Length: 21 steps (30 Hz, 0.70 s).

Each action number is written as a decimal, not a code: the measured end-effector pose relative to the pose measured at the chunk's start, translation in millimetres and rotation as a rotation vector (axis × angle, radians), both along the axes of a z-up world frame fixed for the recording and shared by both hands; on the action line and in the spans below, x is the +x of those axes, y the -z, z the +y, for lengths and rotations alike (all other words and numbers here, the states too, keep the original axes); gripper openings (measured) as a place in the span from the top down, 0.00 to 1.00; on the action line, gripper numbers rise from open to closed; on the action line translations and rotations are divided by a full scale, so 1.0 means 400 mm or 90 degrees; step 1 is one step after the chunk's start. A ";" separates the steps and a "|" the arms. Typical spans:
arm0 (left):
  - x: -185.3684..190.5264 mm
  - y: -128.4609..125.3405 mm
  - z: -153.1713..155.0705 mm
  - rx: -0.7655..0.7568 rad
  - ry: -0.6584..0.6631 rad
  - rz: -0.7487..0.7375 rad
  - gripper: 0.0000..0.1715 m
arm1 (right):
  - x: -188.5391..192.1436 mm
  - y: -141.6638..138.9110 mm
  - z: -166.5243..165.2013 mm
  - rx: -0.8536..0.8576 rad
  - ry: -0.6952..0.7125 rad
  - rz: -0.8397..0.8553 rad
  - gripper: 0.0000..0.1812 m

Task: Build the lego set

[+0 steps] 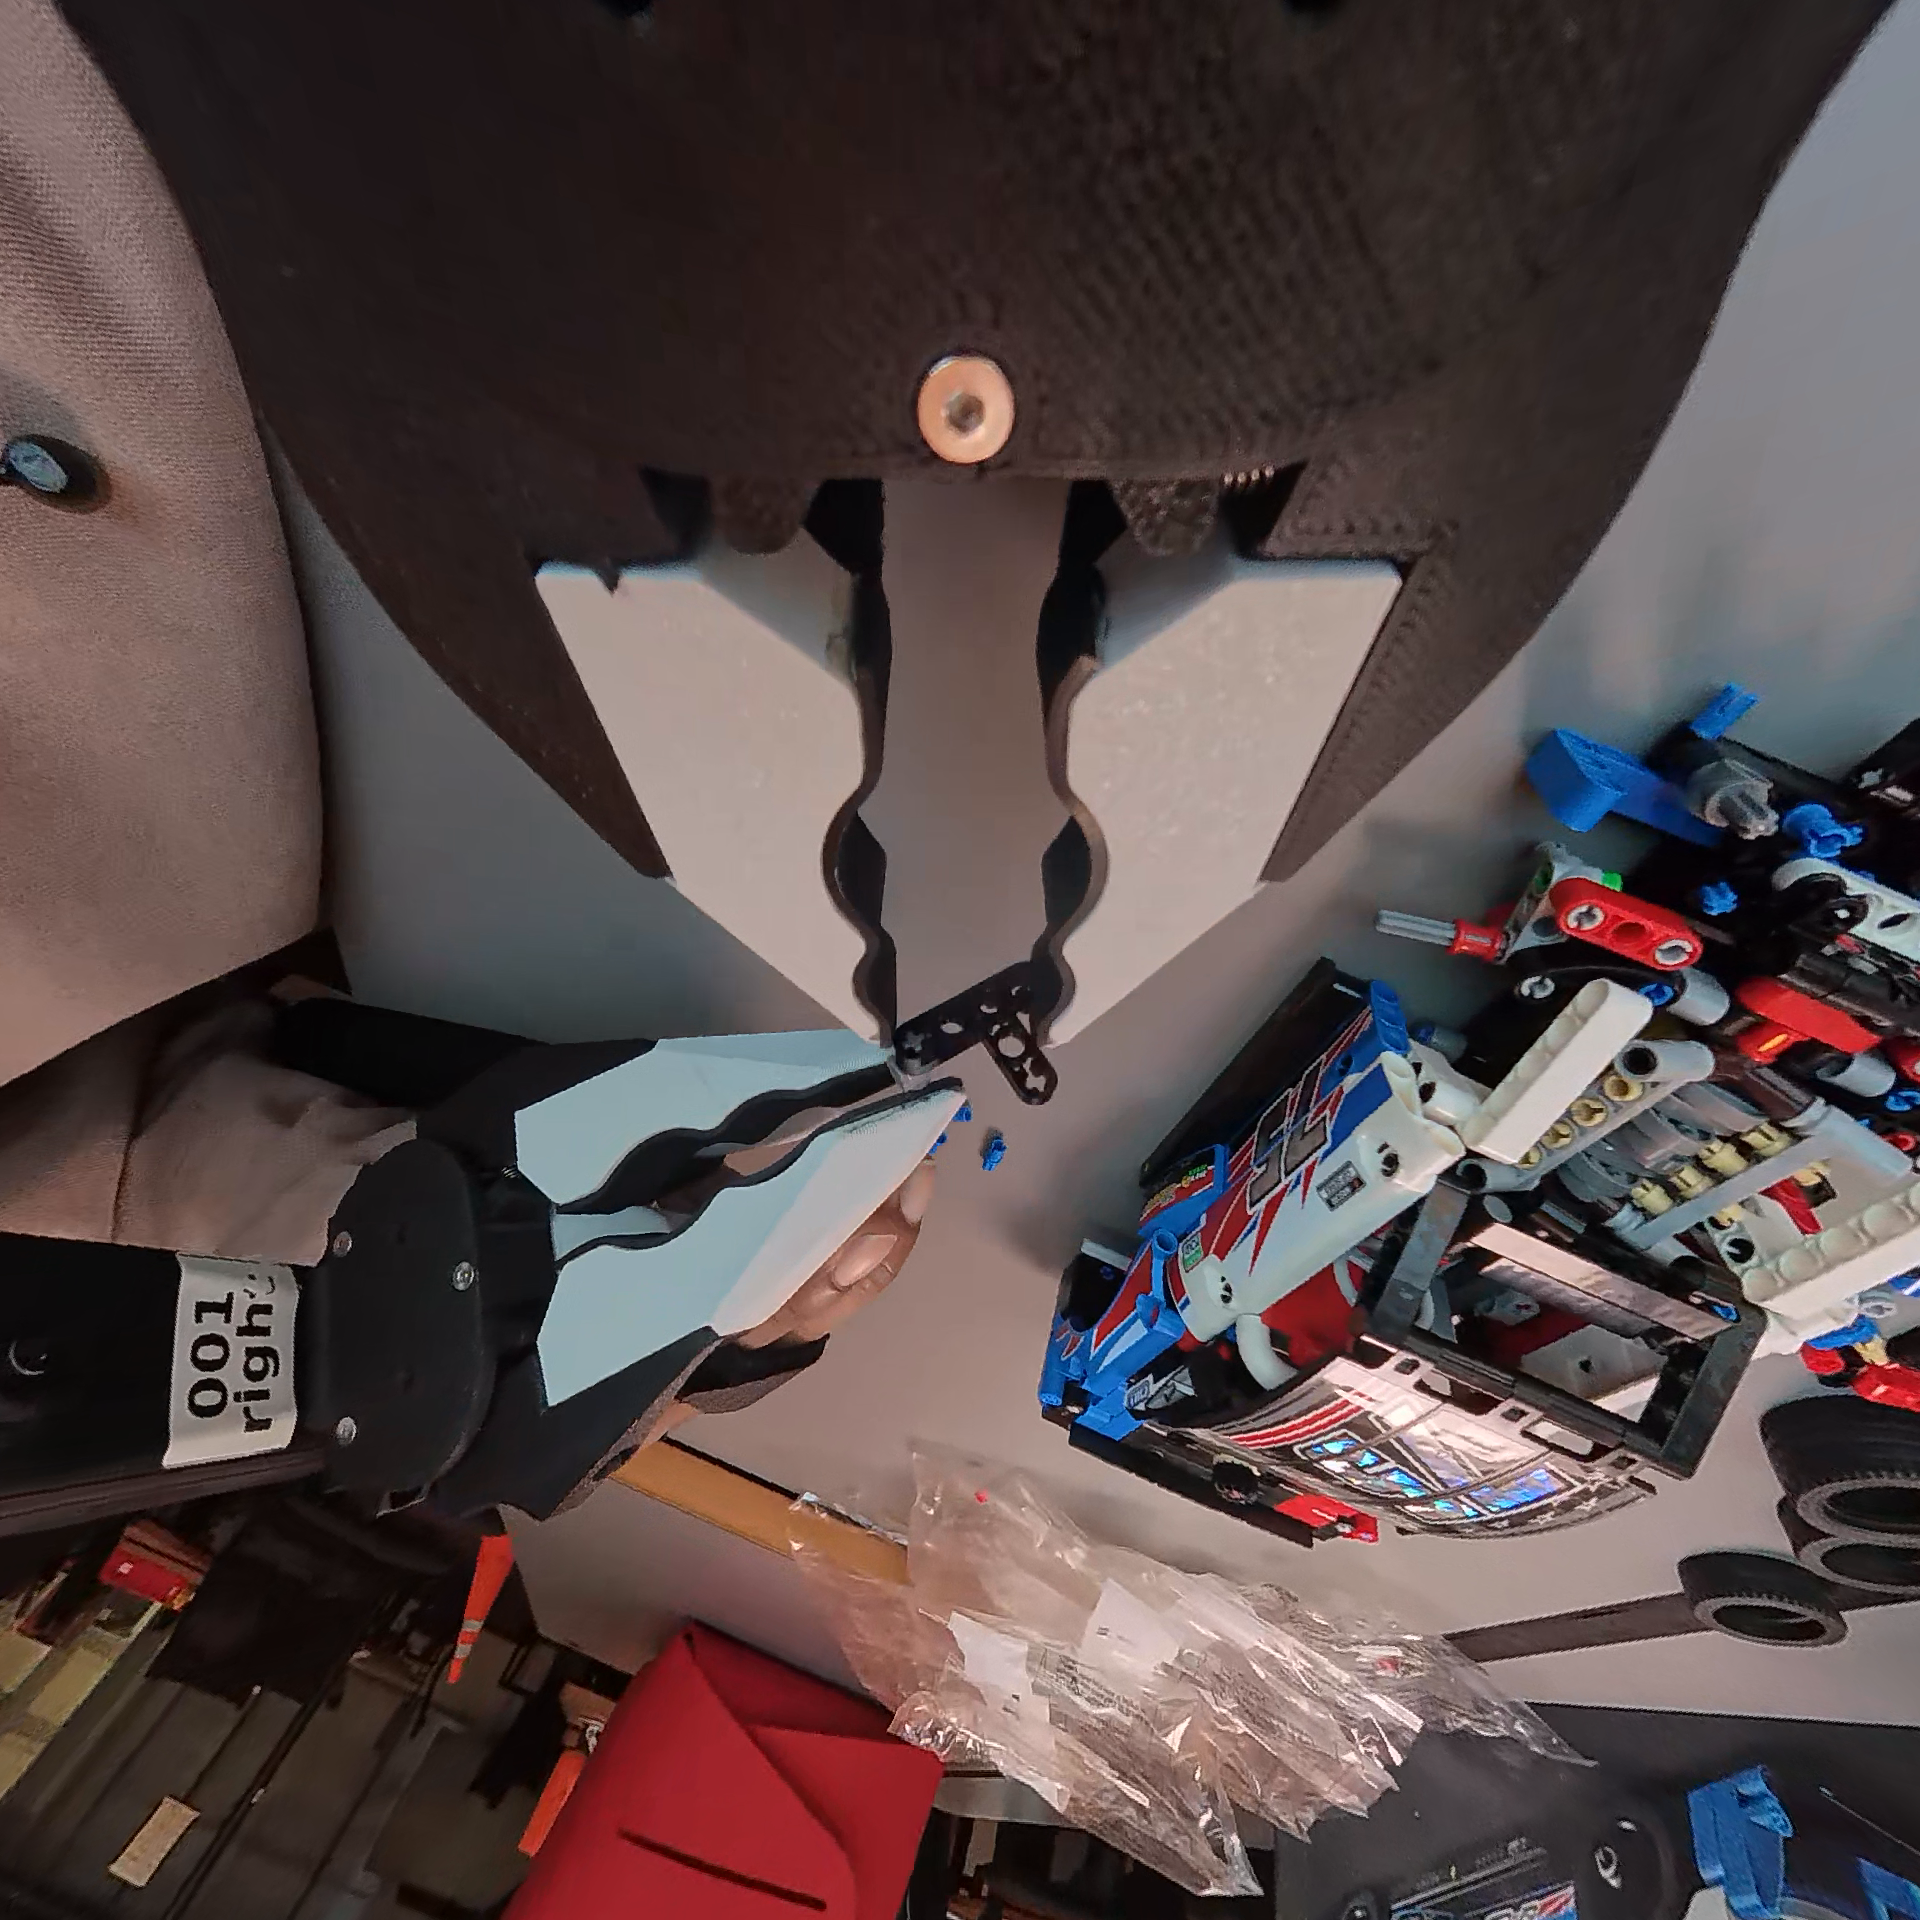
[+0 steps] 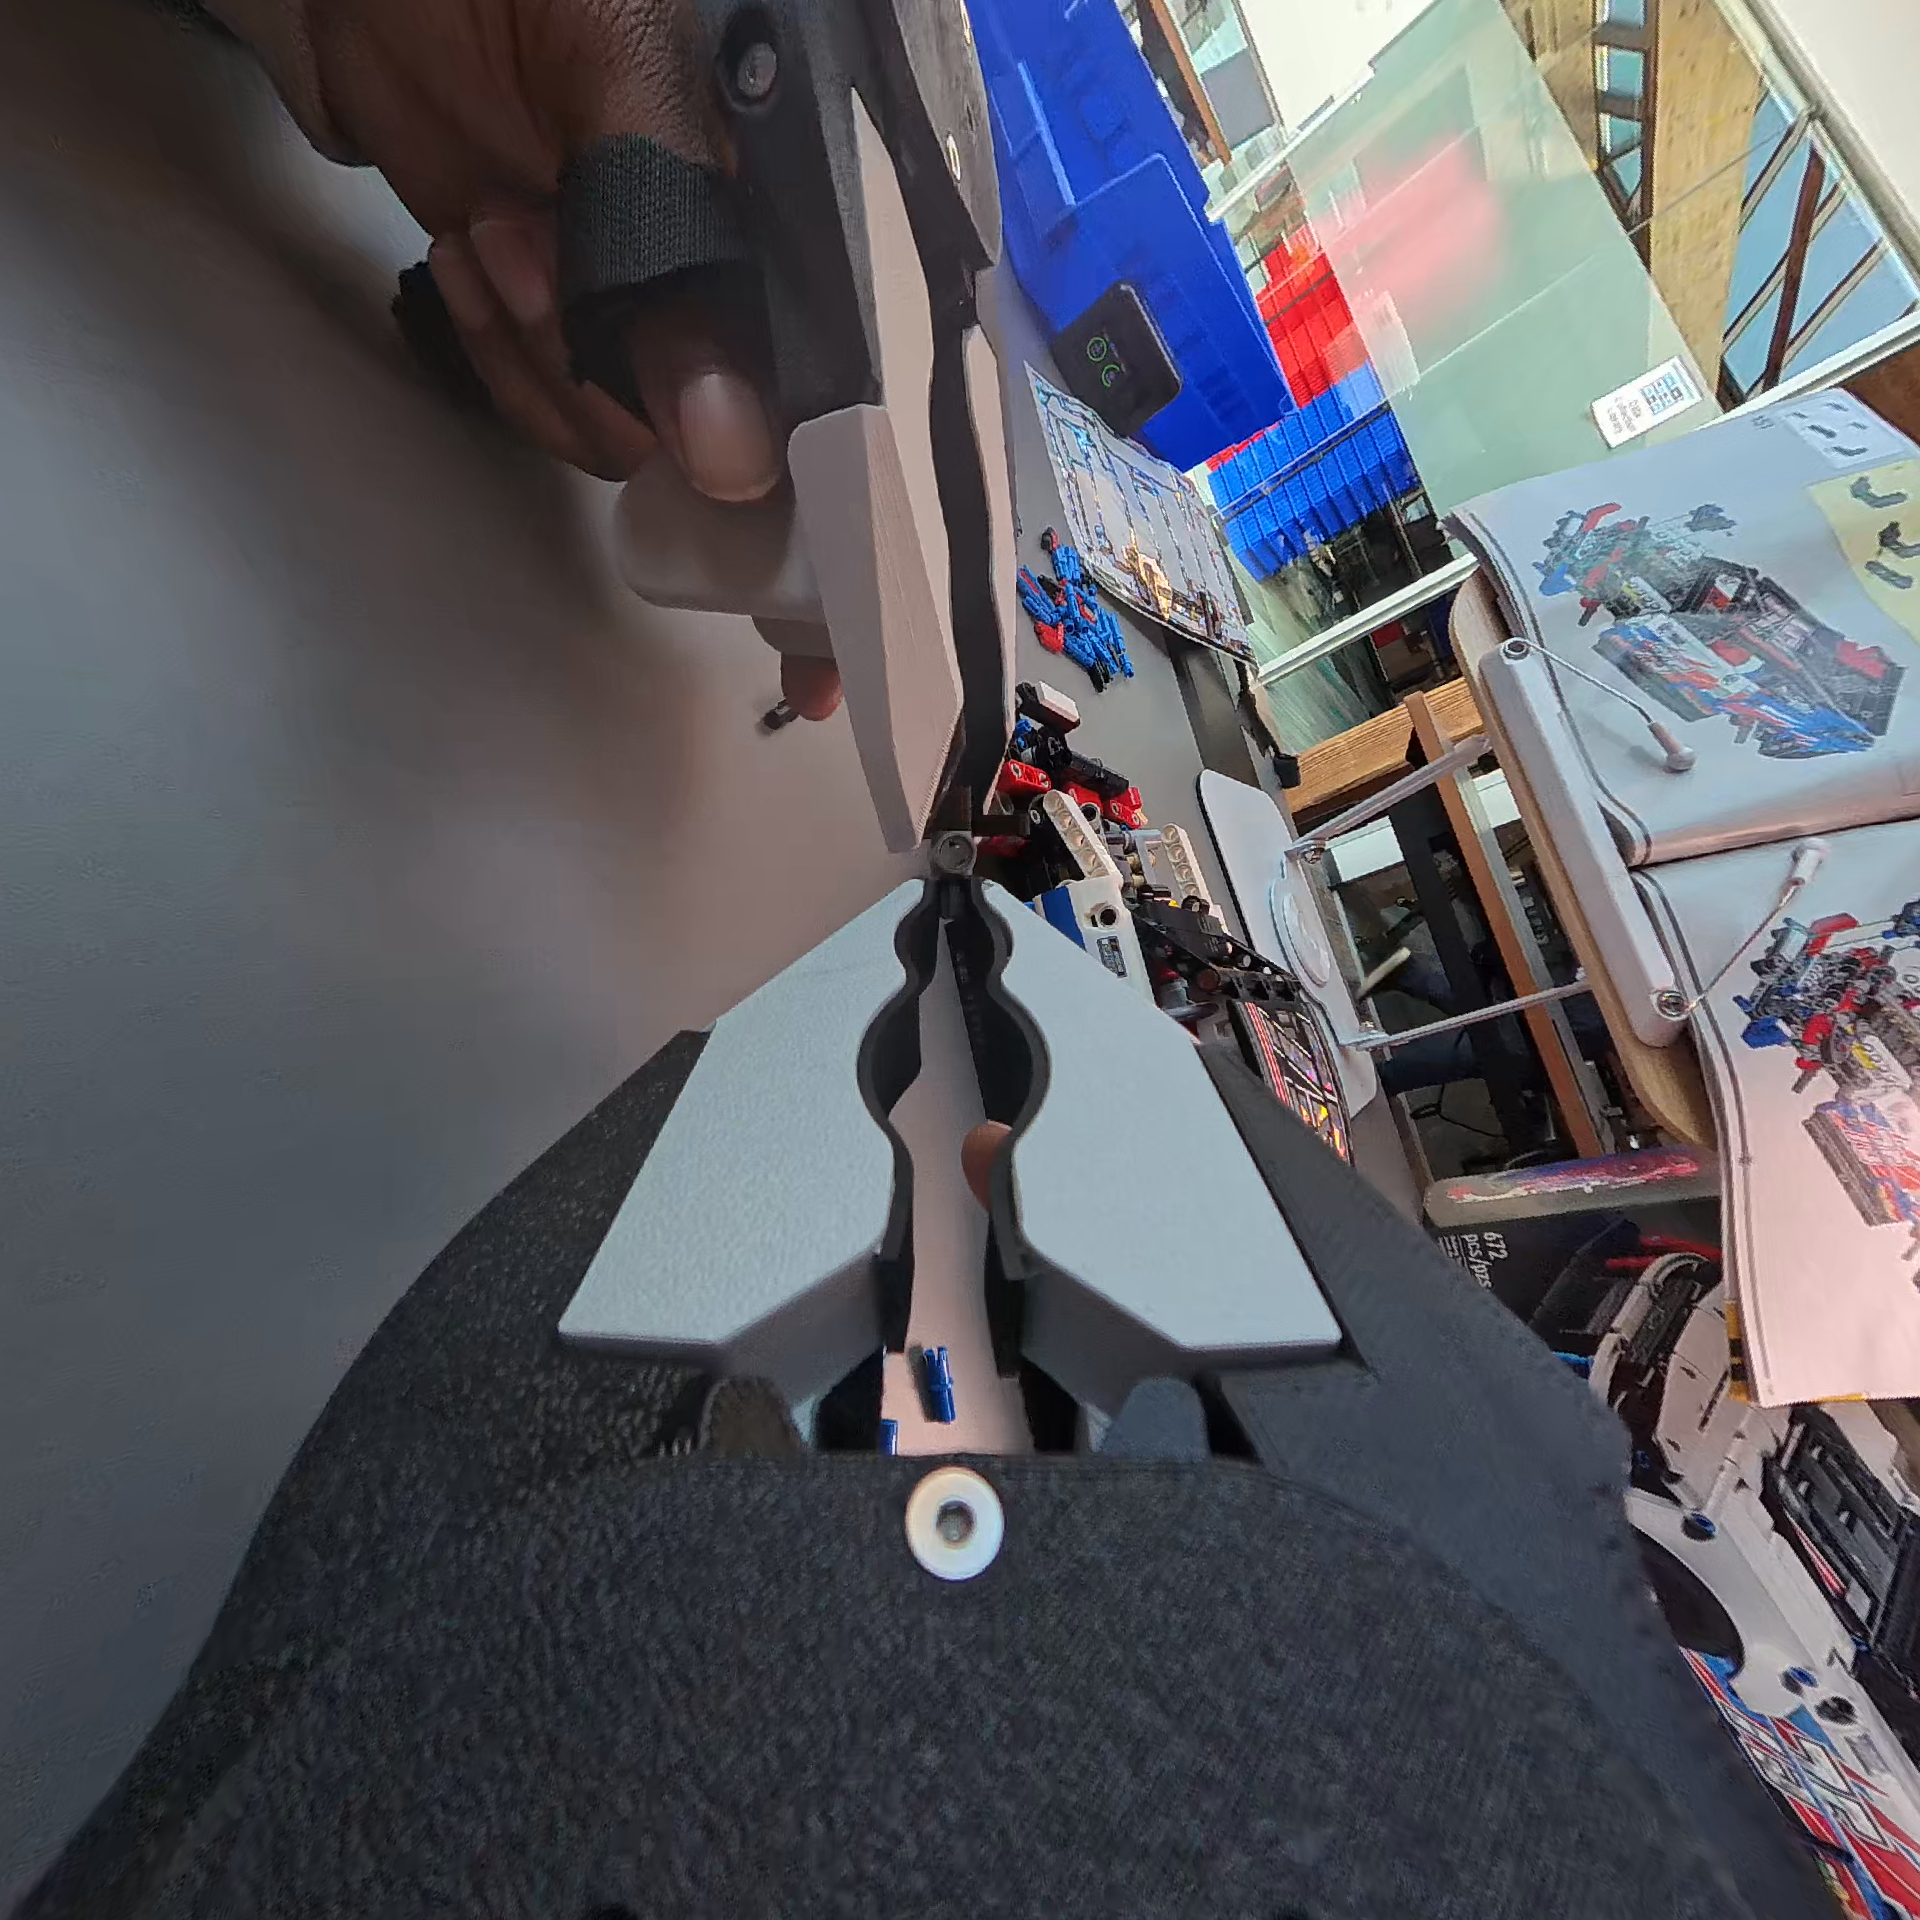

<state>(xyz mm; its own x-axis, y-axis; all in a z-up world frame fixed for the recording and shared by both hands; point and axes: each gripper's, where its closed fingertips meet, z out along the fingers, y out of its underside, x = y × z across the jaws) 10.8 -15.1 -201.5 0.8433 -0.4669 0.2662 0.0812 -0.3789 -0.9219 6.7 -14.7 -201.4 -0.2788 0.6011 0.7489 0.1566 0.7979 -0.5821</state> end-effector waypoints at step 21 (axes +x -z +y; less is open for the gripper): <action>0.042 -0.064 -0.040 0.034 0.112 -0.149 0.87 | 0.035 -0.064 -0.044 -0.187 -0.109 0.034 0.99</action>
<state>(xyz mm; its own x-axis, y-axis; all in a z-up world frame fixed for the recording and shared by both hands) 27.7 -30.9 -175.7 0.6665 -0.6191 0.4153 0.2319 -0.3573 -0.9047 20.7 -32.5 -176.0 -0.3602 0.7412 0.5665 -0.0023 0.6066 -0.7950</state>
